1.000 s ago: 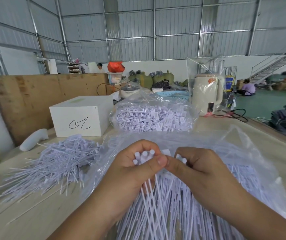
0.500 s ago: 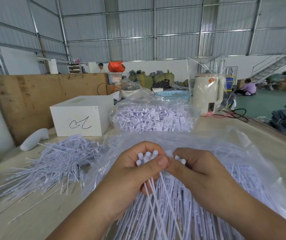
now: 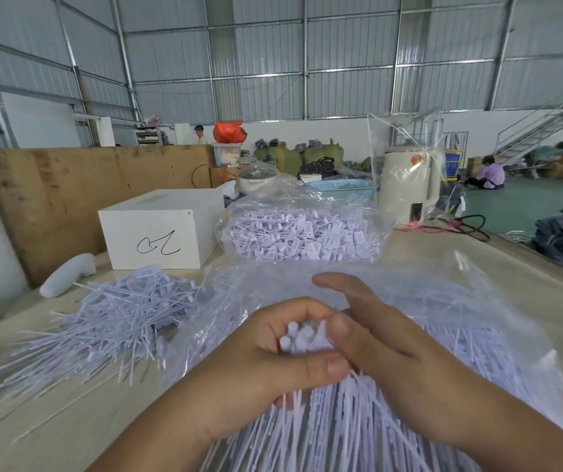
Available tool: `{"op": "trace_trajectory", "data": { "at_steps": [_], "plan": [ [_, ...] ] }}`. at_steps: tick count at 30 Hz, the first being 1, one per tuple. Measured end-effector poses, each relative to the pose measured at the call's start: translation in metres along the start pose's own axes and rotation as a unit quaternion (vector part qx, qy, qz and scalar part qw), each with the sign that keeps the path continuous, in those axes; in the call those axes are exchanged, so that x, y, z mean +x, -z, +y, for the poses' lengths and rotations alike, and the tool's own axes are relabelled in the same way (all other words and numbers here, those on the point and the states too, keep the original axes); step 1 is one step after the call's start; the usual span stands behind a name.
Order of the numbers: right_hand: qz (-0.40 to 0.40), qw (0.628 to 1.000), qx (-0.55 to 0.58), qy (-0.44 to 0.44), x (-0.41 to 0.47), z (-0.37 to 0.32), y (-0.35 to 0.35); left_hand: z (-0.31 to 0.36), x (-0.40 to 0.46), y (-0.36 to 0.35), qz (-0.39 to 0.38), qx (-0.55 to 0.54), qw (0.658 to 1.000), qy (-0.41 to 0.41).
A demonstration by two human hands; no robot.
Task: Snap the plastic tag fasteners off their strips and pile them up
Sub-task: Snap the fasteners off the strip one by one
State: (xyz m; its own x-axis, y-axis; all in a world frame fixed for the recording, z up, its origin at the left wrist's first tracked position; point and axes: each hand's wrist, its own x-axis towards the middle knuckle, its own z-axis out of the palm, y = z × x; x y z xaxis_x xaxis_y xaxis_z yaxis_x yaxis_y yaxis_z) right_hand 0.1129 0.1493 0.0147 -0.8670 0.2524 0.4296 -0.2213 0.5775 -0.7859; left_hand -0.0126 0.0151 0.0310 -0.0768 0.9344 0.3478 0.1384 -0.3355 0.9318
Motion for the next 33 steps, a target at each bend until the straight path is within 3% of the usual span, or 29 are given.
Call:
{"op": "trace_trajectory", "data": {
  "at_steps": [6,9,11,14,19,22,25,29,33],
  "plan": [
    [0.012,0.997,-0.064,0.035,0.002,0.009,-0.002,0.005,0.0,-0.001,0.007,0.012,1.0,0.006],
    [0.036,0.994,-0.097,-0.024,0.03,0.014,-0.01,0.007,-0.002,0.0,0.031,0.083,0.996,-0.009],
    [0.024,0.994,-0.087,-0.068,0.033,0.011,-0.011,0.008,-0.003,-0.002,0.029,0.122,0.992,-0.018],
    [-0.056,0.995,-0.066,-0.053,0.004,-0.011,-0.004,0.008,-0.003,-0.005,0.042,0.174,0.984,-0.022],
    [-0.101,0.994,-0.007,-0.05,0.001,-0.026,0.022,0.008,-0.006,0.002,0.112,0.119,0.985,-0.051],
    [-0.125,0.99,0.0,-0.061,0.001,-0.022,0.028,0.008,-0.007,0.007,0.063,0.109,0.992,-0.006],
    [-0.072,0.995,-0.018,-0.065,0.002,-0.018,0.025,0.006,-0.006,0.007,0.048,0.139,0.989,0.0],
    [0.051,0.997,-0.04,-0.035,0.006,-0.018,0.015,0.004,-0.004,0.0,0.129,0.154,0.979,-0.031],
    [0.158,0.976,-0.146,-0.001,0.009,-0.021,-0.001,-0.002,0.002,-0.015,0.225,0.155,0.961,-0.043]
  ]
}}
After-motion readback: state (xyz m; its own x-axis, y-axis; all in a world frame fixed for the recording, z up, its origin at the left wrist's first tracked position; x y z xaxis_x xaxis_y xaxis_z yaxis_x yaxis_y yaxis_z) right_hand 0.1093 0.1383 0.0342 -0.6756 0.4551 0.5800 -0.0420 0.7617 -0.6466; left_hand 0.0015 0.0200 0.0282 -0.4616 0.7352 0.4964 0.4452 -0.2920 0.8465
